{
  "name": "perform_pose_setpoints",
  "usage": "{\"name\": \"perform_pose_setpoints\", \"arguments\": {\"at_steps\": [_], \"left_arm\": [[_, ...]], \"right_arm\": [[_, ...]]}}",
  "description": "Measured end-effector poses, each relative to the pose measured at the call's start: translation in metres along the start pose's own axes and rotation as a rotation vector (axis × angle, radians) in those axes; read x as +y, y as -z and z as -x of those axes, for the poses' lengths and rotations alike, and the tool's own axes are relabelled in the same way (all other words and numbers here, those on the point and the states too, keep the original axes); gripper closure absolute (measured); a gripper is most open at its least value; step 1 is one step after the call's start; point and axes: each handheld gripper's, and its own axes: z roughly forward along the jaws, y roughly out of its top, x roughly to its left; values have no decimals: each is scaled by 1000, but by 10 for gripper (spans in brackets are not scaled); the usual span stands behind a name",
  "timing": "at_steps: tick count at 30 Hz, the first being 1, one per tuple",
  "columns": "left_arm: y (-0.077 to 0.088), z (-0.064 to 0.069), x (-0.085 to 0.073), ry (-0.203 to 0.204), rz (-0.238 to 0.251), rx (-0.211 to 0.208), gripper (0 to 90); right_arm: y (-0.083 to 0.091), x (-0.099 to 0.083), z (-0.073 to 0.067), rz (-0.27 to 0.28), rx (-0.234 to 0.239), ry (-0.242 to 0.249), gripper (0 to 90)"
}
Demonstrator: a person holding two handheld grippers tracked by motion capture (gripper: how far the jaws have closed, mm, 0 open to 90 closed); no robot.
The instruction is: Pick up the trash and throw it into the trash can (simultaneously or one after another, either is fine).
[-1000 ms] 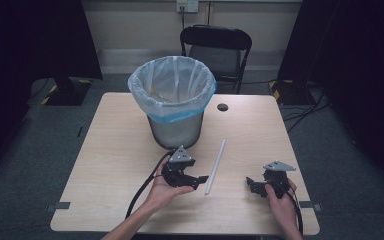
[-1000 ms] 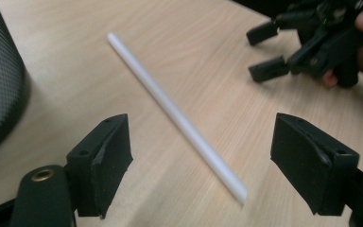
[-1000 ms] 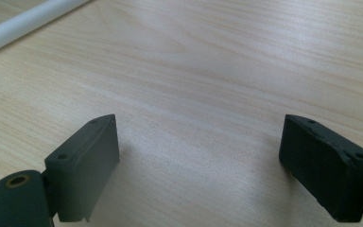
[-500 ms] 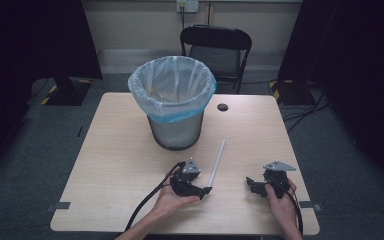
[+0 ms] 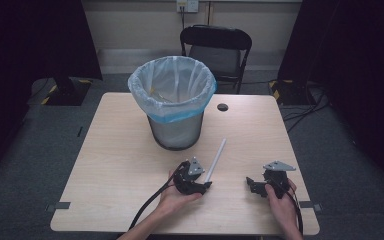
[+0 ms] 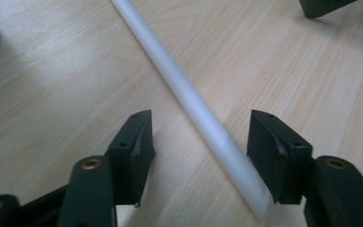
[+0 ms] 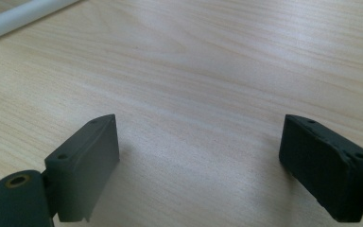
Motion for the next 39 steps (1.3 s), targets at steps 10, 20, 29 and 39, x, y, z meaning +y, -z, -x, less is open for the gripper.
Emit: {"name": "perform_pose_setpoints", "arguments": {"at_steps": [10,20,29,39], "left_arm": [[12,-19,-3,-2,-35,-20,692],[13,-23,-5,-7,-24,-29,797],[14,-28,-6,13,-19,-55,800],[14,-30,-8,46,-9,-96,802]], "right_arm": [[0,0,0,0,1,-2,120],[0,0,0,1,0,2,120],[0,0,0,2,-2,3,121],[0,0,0,1,-2,2,120]]}}
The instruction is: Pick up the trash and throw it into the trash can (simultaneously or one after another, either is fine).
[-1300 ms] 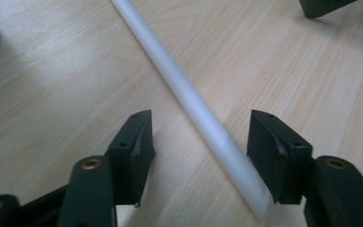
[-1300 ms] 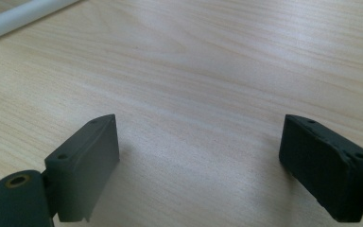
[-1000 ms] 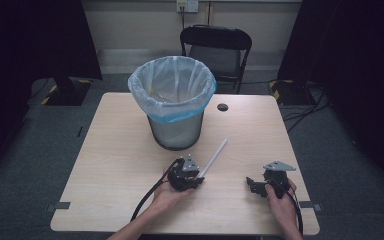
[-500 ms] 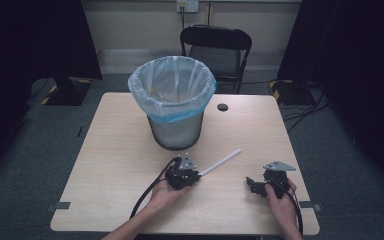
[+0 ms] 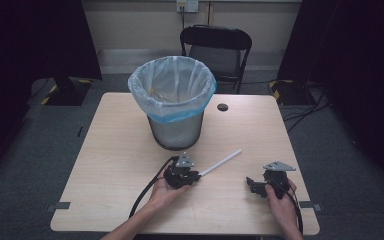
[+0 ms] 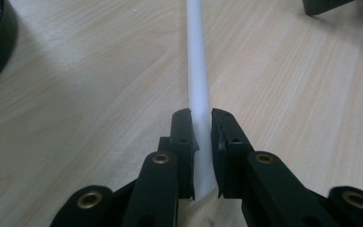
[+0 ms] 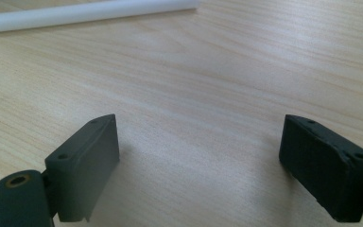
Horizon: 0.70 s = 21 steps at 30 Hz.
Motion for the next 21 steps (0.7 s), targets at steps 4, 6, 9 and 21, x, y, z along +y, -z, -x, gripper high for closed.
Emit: {"name": "perform_pose_setpoints", "arguments": {"at_steps": [4,6,9,21], "left_arm": [[-1,3,-1,-2,5,-22,802],[0,4,0,-7,3,-26,802],[1,3,0,3,20,-35,802],[14,2,8,4,75,-43,802]], "right_arm": [[0,0,0,0,0,1,121],[0,0,0,0,0,0,121],[0,0,0,0,0,1,121],[0,0,0,0,0,-1,121]]}}
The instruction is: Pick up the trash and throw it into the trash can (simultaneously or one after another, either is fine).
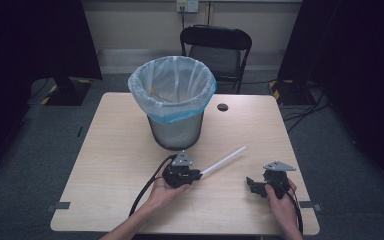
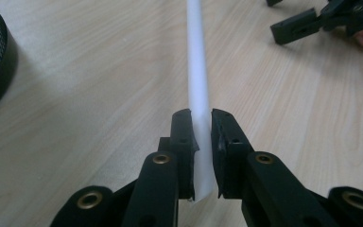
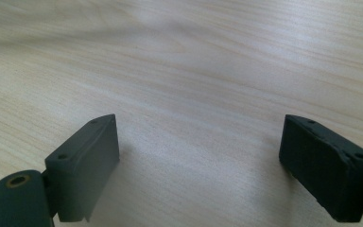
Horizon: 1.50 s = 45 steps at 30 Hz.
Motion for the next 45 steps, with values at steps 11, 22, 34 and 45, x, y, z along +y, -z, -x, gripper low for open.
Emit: {"name": "perform_pose_setpoints", "arguments": {"at_steps": [11,22,34,45], "left_arm": [[22,0,16,-20,75,-9,802],[43,0,29,-34,140,-27,802],[56,2,38,-49,180,-39,802],[73,6,49,-63,225,-30,802]], "right_arm": [[0,0,0,0,1,0,120],[0,0,0,0,0,0,120],[0,0,0,0,0,0,120],[0,0,0,-1,0,-2,119]]}}
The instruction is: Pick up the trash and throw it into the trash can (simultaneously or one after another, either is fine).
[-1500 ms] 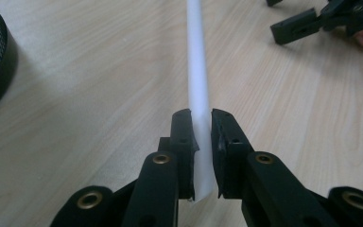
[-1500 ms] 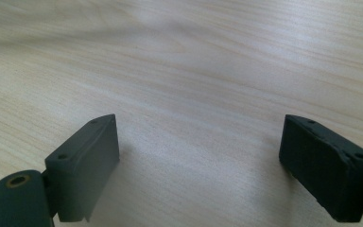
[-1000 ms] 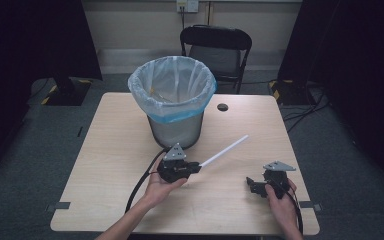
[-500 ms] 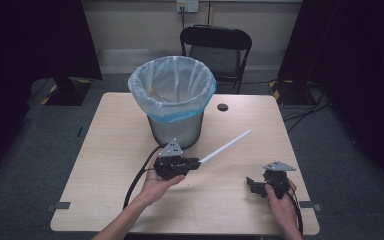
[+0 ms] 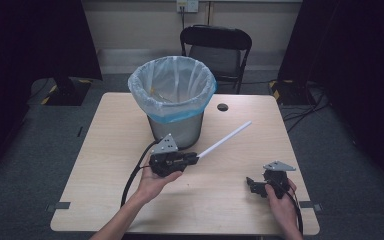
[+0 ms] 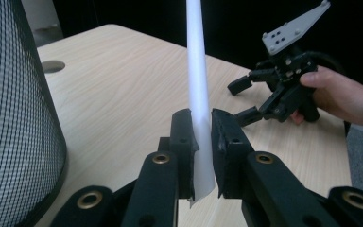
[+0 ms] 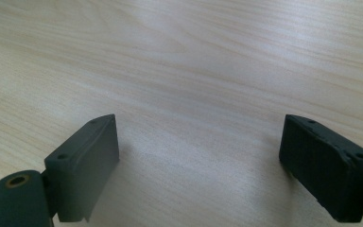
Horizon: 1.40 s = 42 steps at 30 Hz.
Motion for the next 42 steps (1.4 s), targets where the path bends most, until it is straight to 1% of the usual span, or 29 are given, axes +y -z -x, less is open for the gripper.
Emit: {"name": "perform_pose_setpoints", "arguments": {"at_steps": [2,3,7,10,12,15,16,19,22,24,25,27,32,35,37,38,39,40,42], "left_arm": [[2,0,5,2,18,-9,802],[4,1,7,-3,23,-2,802],[13,-1,17,-1,65,-10,802],[18,-3,24,-8,75,-6,802],[22,-4,29,-10,90,-8,802],[28,-4,38,-23,113,-9,802],[30,-4,41,-32,116,-2,802],[36,-6,49,-36,130,-1,801],[41,-6,59,-53,144,4,802],[44,-7,66,-57,162,6,802],[46,-7,69,-53,178,4,801],[50,-10,77,-56,194,6,802],[57,-16,88,-47,221,4,802],[60,-19,95,-42,244,3,802],[62,-21,98,-32,257,2,802],[63,-22,100,-41,252,4,802],[63,-23,102,-34,260,5,801],[65,-24,104,-40,258,7,801],[66,-23,108,-38,265,5,801]], "right_arm": [[0,0,0,0,0,0,119],[0,0,0,0,0,0,119],[0,0,0,-1,0,-2,119],[0,0,0,-1,0,-1,118],[0,0,0,0,0,-1,118],[0,0,0,-1,0,-1,118],[0,0,0,0,0,-1,118],[0,0,0,0,0,-1,118],[0,0,0,0,0,-1,118],[0,0,0,0,0,-1,118],[0,0,0,0,0,-1,117],[0,0,0,-1,0,-1,118],[0,0,0,0,0,-1,117],[0,0,0,0,0,-1,117],[0,0,0,-1,0,-1,117],[0,0,0,-1,0,-1,118],[0,0,0,-1,0,-1,118],[0,0,0,-1,0,-1,117],[0,0,0,-1,-1,-1,117]]}}
